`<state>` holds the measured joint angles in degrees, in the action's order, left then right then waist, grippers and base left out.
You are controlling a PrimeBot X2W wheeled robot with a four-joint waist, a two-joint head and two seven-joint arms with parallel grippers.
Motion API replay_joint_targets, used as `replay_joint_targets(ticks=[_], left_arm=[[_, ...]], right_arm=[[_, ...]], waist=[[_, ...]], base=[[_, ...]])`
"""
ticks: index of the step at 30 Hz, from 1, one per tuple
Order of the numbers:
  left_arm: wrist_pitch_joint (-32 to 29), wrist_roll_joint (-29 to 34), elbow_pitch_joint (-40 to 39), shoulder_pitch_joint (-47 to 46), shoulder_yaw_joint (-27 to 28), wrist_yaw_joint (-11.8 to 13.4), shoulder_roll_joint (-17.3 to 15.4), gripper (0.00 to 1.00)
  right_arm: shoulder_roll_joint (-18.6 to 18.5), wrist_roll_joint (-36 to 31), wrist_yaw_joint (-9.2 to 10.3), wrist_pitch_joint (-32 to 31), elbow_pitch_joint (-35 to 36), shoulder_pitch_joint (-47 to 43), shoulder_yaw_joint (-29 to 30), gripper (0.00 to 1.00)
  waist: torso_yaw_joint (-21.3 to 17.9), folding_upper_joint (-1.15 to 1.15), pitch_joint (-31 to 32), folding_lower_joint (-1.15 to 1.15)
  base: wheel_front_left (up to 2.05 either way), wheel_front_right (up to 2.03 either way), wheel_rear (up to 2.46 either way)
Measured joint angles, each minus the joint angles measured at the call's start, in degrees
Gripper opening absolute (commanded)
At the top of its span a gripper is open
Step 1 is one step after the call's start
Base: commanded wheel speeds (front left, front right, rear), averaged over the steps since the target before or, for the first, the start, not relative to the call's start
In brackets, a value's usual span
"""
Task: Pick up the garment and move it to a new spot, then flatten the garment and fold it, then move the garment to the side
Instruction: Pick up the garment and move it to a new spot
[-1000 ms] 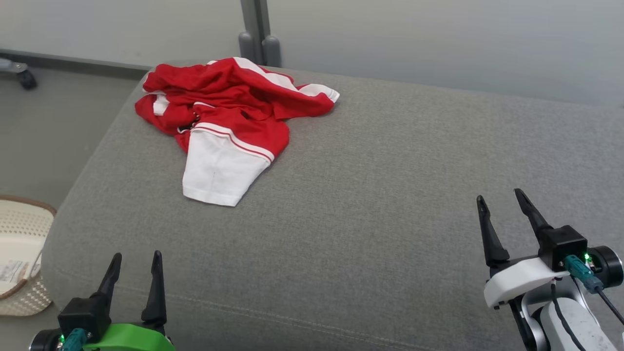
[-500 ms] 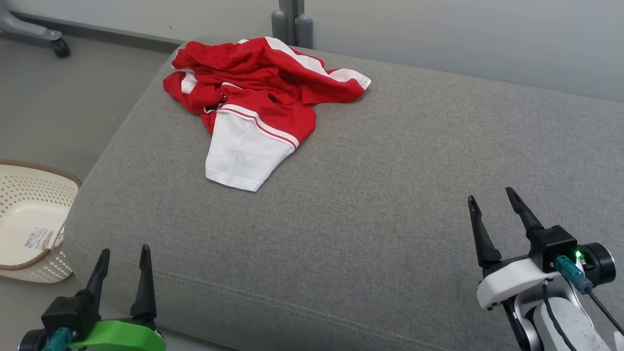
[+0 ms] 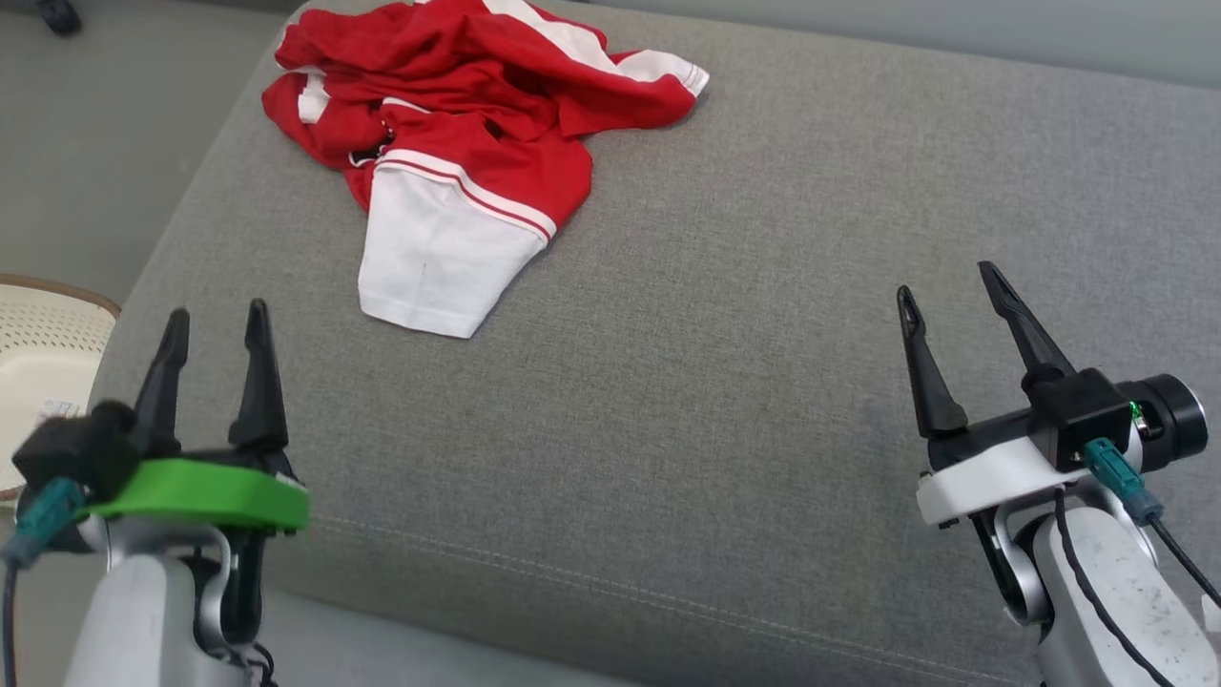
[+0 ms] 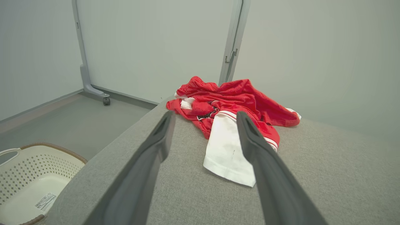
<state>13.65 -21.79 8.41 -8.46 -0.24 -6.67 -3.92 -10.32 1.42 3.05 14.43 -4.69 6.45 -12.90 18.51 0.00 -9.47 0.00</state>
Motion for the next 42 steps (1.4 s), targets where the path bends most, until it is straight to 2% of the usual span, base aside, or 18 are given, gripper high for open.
replay_joint_targets(ticks=[10,16,19,22,32,42], left_arm=[[-6.95,-6.0,3.42,-18.6,2.01,-0.36,-3.14,1.0],[-11.45,-9.16,9.91,-27.26,3.64,-0.37,-5.16,1.0],[-13.43,-9.57,12.91,-30.58,4.22,-0.37,-6.84,1.0],[-15.45,-10.68,16.34,-34.7,4.53,-0.37,-7.01,1.0],[-18.97,-14.0,24.65,-39.82,5.72,-0.37,-7.79,1.0],[-20.17,-16.56,29.58,-45.51,7.66,-0.38,-9.57,1.0]], right_arm=[[-0.36,-3.02,-0.55,0.16,4.31,4.09,-2.89,1.0],[-0.96,-4.54,-1.13,0.16,4.46,6.04,-4.03,1.0],[-1.02,-4.83,-1.53,0.16,4.44,6.12,-4.53,1.0],[-1.31,-5.05,-1.53,0.16,4.47,6.12,-4.8,1.0],[-2.35,-5.95,-1.53,0.14,5.99,6.06,-5.03,1.0],[-3.28,-6.14,-1.49,-0.93,9.53,4.75,-4.97,1.0]], waist=[[-1.56,0.0,-7.54,0.0],[-3.1,0.0,-11.8,0.0],[-4.57,0.0,-12.92,0.01],[-6.6,0.0,-14.09,0.01],[-11.08,0.0,-16.66,0.01],[-14.54,0.0,-18.6,0.0]], base=[[0.0,0.0,0.0],[0.0,0.0,0.0],[0.0,0.0,0.0],[0.0,0.0,0.0],[0.0,0.0,0.0],[0.0,0.0,0.0]])
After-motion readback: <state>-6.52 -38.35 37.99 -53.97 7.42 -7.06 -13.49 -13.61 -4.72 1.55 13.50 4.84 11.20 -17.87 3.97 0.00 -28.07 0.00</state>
